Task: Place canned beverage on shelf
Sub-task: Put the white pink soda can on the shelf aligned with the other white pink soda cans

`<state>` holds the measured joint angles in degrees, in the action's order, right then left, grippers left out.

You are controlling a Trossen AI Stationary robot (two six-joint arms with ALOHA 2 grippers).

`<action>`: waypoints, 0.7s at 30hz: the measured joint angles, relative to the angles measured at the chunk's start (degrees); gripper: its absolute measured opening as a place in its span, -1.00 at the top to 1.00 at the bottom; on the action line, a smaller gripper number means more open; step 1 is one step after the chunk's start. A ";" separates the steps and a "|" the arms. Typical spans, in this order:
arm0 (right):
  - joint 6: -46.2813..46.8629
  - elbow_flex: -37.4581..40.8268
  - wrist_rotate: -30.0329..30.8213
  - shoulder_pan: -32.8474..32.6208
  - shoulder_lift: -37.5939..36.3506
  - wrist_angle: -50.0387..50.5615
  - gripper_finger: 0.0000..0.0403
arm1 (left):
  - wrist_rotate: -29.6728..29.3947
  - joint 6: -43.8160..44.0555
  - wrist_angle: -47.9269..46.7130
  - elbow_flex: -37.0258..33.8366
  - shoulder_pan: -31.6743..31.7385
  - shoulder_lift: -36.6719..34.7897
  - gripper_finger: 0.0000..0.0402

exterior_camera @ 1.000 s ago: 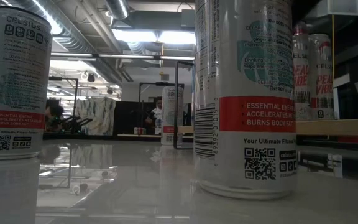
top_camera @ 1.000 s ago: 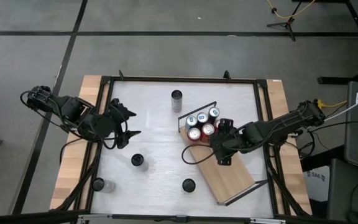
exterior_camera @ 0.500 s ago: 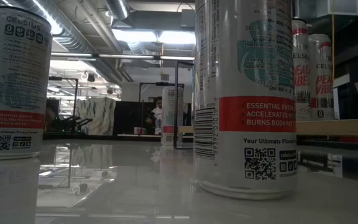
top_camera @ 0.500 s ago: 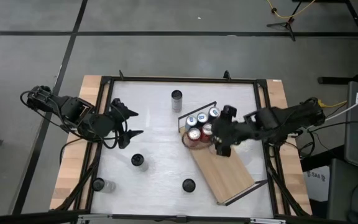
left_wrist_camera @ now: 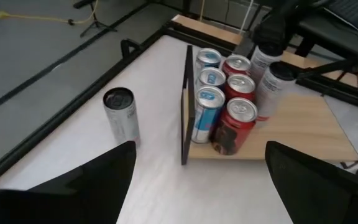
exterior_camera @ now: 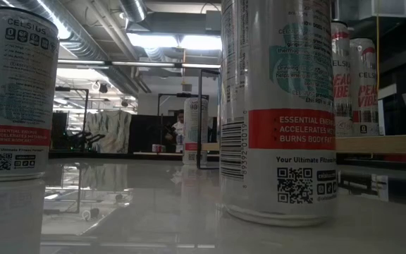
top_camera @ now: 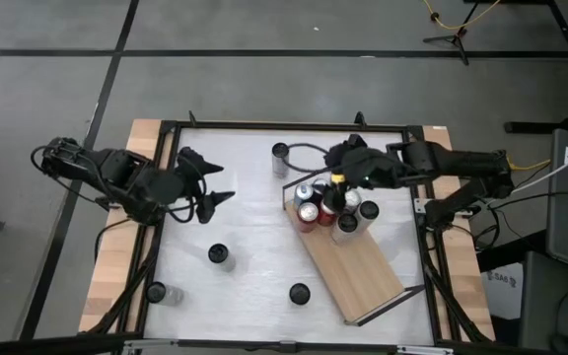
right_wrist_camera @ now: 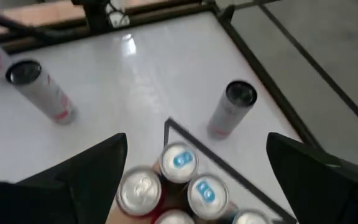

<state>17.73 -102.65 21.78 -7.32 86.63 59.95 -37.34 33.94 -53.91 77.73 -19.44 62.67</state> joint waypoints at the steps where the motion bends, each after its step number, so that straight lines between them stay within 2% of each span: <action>1: -0.02 0.00 -0.55 0.40 0.00 -0.75 -0.86 | 0.63 0.03 0.17 0.00 0.36 -0.02 -0.75; 5: -0.10 0.00 -5.11 1.53 0.00 -1.88 -0.86 | 5.97 2.74 1.14 0.00 0.79 0.00 -0.75; 9: -0.08 0.00 -9.30 1.86 0.51 -2.30 -0.86 | 13.09 9.55 0.75 0.00 -0.11 0.46 -0.75; 13: -0.09 0.00 -11.00 1.71 1.40 -3.24 -0.86 | 18.48 16.43 -0.37 0.00 -2.31 1.69 -0.75; 17: -0.10 0.00 -14.12 1.69 2.70 -2.78 -0.86 | 20.40 21.56 -3.15 0.00 -5.42 4.27 -0.75; 21: -0.25 0.00 -17.21 1.69 4.00 -2.86 -0.86 | 20.20 21.24 -3.87 0.00 -8.48 7.38 -0.75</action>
<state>17.48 -102.65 4.57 -5.63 90.63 57.09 -17.14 55.18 -57.78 77.73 -27.92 70.06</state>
